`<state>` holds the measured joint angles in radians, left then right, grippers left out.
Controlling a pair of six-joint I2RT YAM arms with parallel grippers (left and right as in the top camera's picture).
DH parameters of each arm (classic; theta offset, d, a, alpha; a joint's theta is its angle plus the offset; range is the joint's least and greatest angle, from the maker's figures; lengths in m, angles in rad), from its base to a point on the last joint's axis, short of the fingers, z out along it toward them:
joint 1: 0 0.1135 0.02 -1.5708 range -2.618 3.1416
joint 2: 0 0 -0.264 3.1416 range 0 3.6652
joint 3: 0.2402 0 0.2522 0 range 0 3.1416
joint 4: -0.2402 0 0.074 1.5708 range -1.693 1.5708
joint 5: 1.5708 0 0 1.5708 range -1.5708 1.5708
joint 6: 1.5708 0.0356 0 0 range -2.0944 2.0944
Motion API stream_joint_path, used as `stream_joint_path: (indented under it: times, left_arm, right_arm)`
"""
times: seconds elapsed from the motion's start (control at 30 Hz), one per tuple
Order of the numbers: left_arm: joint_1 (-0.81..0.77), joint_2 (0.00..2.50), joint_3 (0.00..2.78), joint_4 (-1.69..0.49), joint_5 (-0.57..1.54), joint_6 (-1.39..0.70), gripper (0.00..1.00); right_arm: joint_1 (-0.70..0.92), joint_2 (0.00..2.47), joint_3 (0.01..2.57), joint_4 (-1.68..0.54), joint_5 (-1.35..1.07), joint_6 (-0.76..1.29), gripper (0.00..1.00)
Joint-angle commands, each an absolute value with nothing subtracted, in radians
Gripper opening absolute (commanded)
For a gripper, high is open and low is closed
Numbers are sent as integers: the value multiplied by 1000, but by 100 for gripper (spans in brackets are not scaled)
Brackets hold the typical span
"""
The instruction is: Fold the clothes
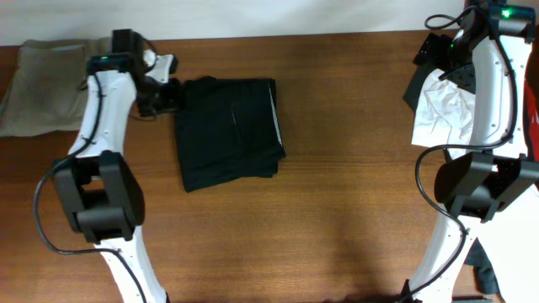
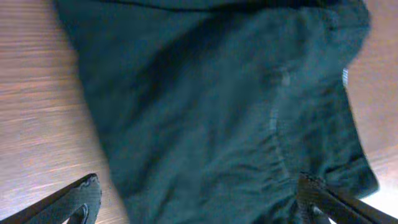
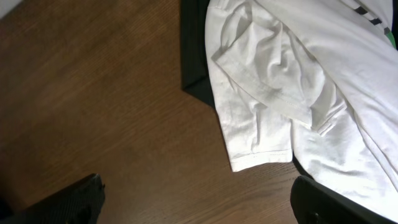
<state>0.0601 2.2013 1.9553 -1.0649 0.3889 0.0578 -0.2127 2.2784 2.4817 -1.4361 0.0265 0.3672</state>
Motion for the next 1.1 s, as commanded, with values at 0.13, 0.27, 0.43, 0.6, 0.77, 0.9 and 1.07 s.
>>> stream_joint_path:
  times: [0.13,0.27,0.43,0.6,0.77,0.9,1.07]
  left_arm:
    - [94,2182,1975,-1131,253,12,99]
    - [94,2182,1964,-1168,108,-46,99]
    - [93,2188,1933,-1230,138,-45,99]
    - [93,2188,1835,-1185,190,-44,99]
    - [93,2189,1744,-1084,270,-17,99]
    - [93,2189,1687,-997,376,-14,99]
    - [82,2190,1623,-940,401,-9,99]
  right_arm:
    - [-210,2264,2484,-1436,39,375,99]
    - [-210,2264,2484,-1436,39,375,99]
    - [-210,2264,2484,-1436,38,375,99]
    - [-210,2264,2484,-1436,38,375,99]
    - [-210,2264,2484,-1436,38,375,99]
    - [-210,2264,2484,-1436,38,375,99]
    - [-210,2264,2484,-1436,39,375,99]
